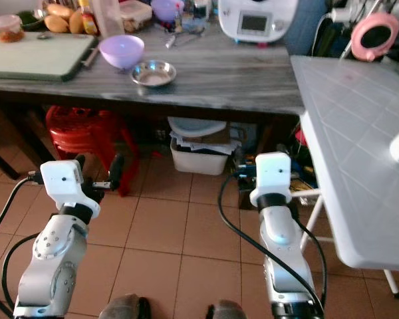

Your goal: Setting the table

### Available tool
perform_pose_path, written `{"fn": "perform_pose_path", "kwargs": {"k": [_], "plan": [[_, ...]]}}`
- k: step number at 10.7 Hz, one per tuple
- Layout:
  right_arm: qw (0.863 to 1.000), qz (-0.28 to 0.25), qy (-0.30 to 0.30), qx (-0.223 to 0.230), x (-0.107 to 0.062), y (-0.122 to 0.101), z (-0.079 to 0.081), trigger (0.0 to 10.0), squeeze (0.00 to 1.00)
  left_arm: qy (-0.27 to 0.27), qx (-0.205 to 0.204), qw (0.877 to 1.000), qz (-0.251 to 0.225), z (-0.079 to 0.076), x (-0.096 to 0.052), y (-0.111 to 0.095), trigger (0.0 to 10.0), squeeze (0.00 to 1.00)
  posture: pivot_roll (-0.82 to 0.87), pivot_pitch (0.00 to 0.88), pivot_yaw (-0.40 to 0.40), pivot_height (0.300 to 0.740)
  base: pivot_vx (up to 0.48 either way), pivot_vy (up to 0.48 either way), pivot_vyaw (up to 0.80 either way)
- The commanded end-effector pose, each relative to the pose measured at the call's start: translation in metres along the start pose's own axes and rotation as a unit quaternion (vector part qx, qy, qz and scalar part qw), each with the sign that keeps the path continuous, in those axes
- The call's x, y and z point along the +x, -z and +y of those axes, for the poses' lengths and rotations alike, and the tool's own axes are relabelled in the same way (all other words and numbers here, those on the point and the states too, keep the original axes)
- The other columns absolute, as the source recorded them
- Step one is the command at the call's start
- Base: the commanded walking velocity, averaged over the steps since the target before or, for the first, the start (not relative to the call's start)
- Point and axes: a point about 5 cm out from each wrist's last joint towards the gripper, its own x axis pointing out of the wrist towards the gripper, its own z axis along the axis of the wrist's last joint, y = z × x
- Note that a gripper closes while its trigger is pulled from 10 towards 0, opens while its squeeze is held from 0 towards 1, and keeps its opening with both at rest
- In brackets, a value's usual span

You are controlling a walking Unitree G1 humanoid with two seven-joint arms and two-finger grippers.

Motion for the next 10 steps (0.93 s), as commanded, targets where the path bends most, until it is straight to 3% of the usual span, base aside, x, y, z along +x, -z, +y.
{"fn": "perform_pose_path", "kwargs": {"k": [1, 2, 3, 4, 7, 10], "plan": [[1.0, 0.011, 0.006, 0.006, -0.0001, 0.0025, -0.0033, 10.0, 0.0, 0.012, -0.003, 1.0, -0.001, -0.0047, -0.0006, -0.002, 10.0, 0.0, -0.02, 0.098, 0.005, 0.74, 0.0, -0.42, 0.0], [1.0, 0.015, -0.005, -0.016, -0.0002, 0.0037, -0.0013, 10.0, 0.0, 0.017, -0.006, 1.0, 0.001, -0.0054, -0.0011, -0.002, 10.0, 0.0, -0.02, 0.098, 0.005, 0.74, 0.0, -0.431, 0.0], [0.999, 0.028, -0.009, 0.025, -0.001, 0.0067, 0.0019, 10.0, 0.0, 0.021, -0.006, 1.0, 0.002, -0.0065, -0.002, -0.0014, 10.0, 0.0, -0.02, 0.098, 0.004, 0.74, 0.0, -0.431, 0.0], [0.999, 0.024, 0.001, 0.037, -0.0005, 0.0066, 0.002, 10.0, 0.0, 0.022, -0.006, 1.0, 0.003, -0.0066, -0.0024, -0.0009, 10.0, 0.0, -0.02, 0.096, 0.003, 0.74, 0.0, -0.431, 0.0], [0.998, 0.029, -0.017, 0.044, -0.0026, 0.0073, 0.0013, 10.0, 0.0, 0.025, -0.005, 1.0, 0.003, -0.0068, -0.0024, -0.0013, 10.0, 0.0, -0.02, 0.095, 0.001, 0.74, 0.0, -0.405, 0.0], [0.998, 0.032, -0.024, 0.055, -0.001, 0.0073, 0.002, 10.0, 0.0, 0.029, -0.002, 1.0, 0.005, -0.006, -0.0019, -0.0014, 10.0, 0.0, -0.02, 0.094, 0.003, 0.74, 0.0, -0.399, -0.61]]}}
